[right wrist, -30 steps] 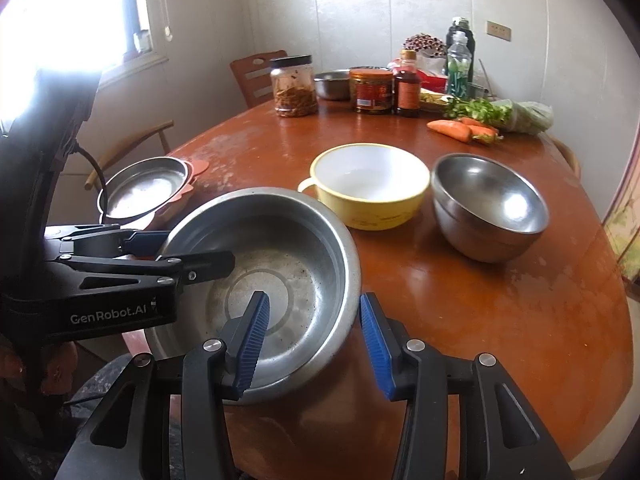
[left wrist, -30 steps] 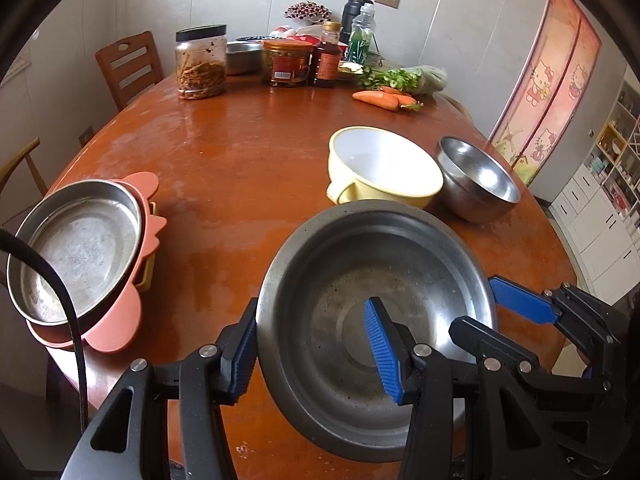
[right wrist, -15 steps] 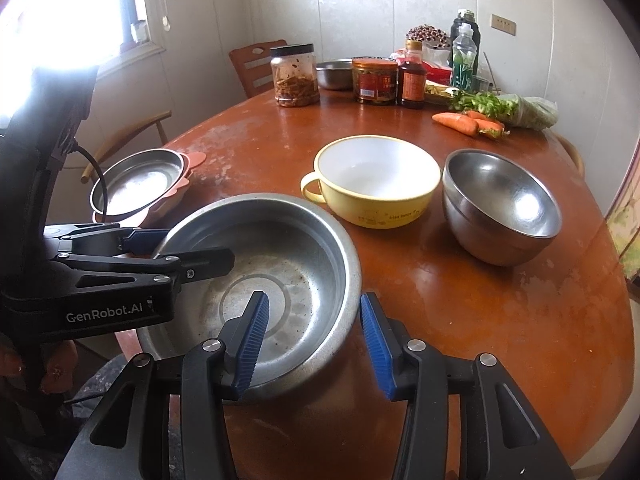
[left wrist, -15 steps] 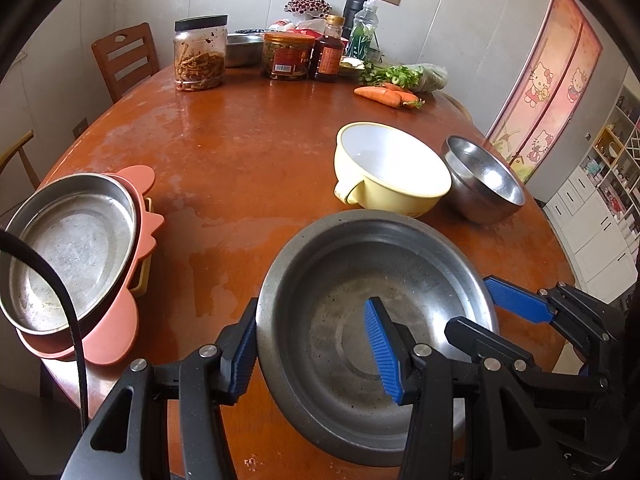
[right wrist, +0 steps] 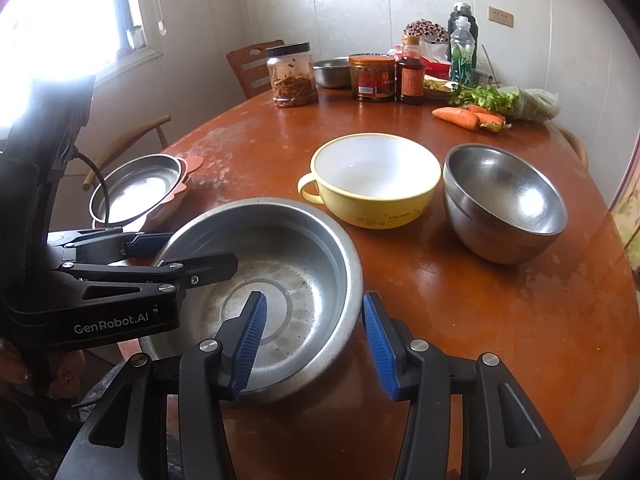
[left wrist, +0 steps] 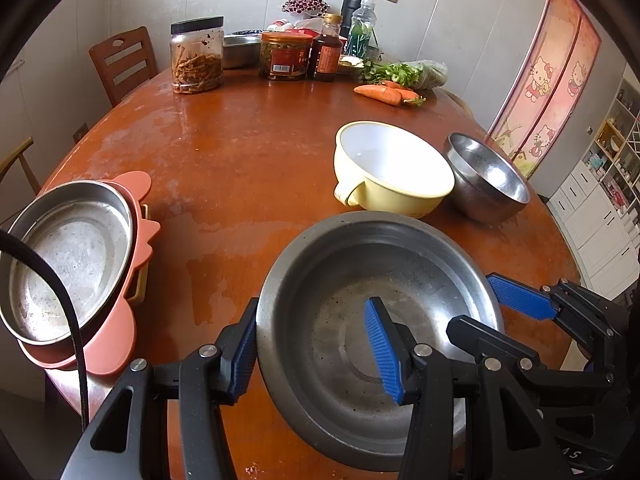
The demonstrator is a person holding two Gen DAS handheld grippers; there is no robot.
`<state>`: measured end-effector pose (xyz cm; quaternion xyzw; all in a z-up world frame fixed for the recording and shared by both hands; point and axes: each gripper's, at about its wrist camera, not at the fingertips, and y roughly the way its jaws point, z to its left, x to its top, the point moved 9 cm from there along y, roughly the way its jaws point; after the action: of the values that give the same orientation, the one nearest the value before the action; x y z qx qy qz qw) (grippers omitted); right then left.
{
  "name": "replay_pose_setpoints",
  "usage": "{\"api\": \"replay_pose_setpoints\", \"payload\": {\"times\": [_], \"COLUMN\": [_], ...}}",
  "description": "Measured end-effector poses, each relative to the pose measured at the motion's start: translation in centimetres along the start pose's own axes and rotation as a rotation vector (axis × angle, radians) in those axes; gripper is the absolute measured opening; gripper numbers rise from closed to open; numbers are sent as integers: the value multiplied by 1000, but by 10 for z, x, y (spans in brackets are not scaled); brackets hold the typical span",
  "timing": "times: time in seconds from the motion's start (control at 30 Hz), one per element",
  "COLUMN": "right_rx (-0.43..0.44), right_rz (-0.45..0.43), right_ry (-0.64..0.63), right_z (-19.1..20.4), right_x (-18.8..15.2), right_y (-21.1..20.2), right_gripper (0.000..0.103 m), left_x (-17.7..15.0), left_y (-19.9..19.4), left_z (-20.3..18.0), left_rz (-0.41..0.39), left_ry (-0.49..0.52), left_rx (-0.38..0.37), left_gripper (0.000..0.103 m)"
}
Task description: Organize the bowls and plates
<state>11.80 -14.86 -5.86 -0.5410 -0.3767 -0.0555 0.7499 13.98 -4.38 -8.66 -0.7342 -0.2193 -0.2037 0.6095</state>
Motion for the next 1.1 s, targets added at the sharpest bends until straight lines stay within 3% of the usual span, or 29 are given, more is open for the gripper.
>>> {"api": "replay_pose_setpoints", "payload": {"times": [1.1], "right_rx": [4], "right_rz": [-57], "right_ry": [86], "right_z": [-23], "right_x": [26], "right_y": [-15], "right_gripper": [64], "left_x": [32], "left_y": [-15], "left_z": [-5], "left_rz": [-45], "left_ry": [30], "left_rx": [28], "left_gripper": [52]}}
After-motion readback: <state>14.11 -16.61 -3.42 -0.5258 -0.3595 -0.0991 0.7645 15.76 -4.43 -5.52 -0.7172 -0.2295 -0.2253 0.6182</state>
